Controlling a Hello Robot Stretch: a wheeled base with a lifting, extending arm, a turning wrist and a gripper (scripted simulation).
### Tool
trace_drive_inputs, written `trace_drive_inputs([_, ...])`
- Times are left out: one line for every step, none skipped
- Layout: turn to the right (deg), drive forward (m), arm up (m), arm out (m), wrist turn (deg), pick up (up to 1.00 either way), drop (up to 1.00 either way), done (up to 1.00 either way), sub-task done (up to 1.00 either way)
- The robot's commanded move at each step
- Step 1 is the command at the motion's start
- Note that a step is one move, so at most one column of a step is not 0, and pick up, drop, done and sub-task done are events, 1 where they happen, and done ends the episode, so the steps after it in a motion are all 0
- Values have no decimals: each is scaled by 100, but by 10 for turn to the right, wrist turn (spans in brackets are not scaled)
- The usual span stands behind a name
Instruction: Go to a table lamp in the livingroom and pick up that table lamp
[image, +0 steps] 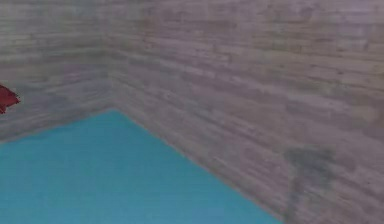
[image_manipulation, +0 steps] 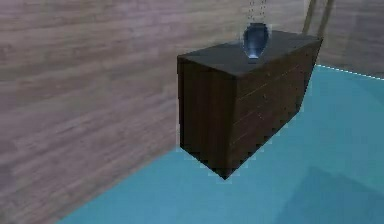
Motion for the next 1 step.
trace_drive_inputs([-390,0,0,0,0,0,0,0,0])
